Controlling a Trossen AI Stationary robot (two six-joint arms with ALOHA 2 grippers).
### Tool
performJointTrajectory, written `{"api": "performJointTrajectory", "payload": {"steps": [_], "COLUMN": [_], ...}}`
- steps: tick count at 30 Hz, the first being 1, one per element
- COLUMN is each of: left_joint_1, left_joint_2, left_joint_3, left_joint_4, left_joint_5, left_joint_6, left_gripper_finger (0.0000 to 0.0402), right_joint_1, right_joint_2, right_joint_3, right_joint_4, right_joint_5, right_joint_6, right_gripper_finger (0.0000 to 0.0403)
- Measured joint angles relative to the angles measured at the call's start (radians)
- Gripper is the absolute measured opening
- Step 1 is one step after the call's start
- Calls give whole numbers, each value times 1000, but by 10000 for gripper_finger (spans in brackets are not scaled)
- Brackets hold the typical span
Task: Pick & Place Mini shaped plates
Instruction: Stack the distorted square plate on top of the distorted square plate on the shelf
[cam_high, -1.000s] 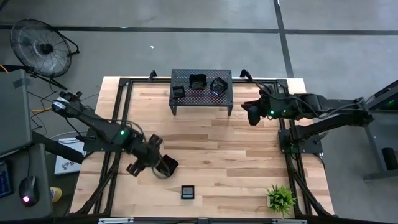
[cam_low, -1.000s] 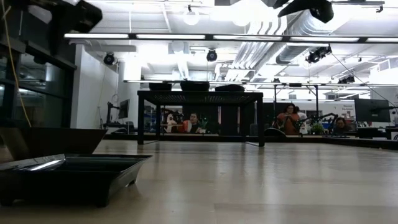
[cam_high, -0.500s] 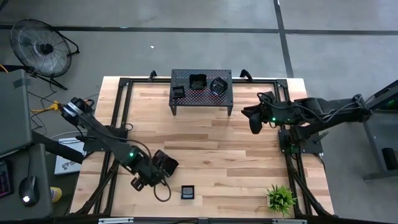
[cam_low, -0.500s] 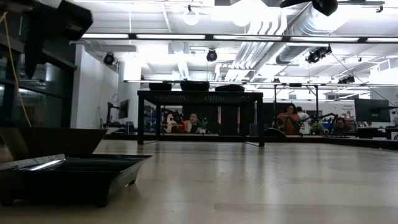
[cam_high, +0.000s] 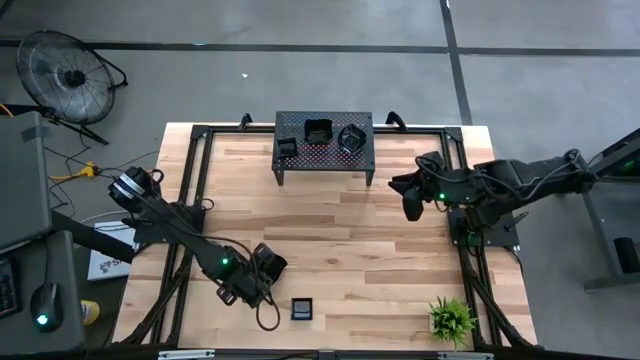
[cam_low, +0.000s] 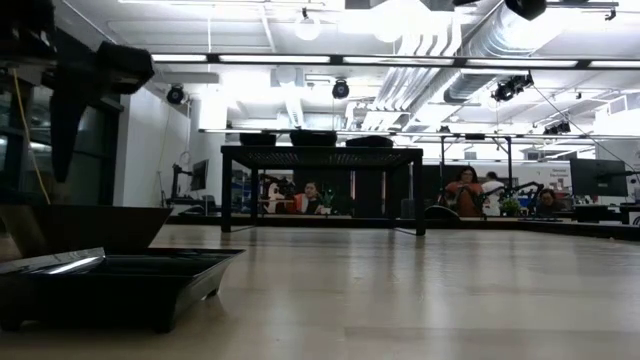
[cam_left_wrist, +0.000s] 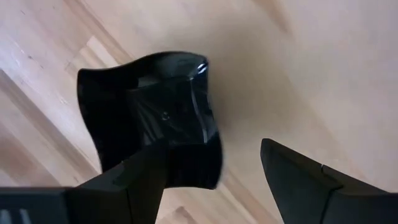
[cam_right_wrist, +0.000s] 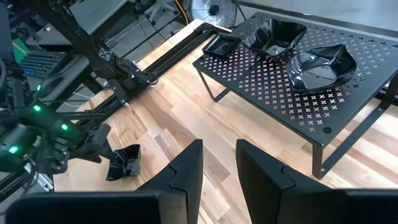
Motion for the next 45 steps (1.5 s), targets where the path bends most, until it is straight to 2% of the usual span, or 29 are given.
{"api": "performJointTrajectory", "payload": {"steps": [4,15,21,31,34,45], "left_joint_1": [0,0,1,1,1,1], "left_joint_2": [25,88,88,91,110,132], "left_joint_3": [0,0,0,0,1,1], "left_joint_4": [1,17,47,60,66,80], "left_joint_5": [-38,-50,-90,-90,-89,-68], "left_joint_6": [21,14,-33,-37,-38,-89], "left_gripper_finger": [248,248,248,246,228,122], "right_joint_1": [16,39,39,39,39,39], "right_joint_2": [0,0,0,0,0,0], "right_joint_3": [0,0,0,0,0,0], "right_joint_4": [0,0,0,-2,-2,-6], "right_joint_5": [10,42,42,40,40,40], "right_joint_6": [0,1,0,0,0,-1], "right_gripper_finger": [91,91,91,91,91,91]}}
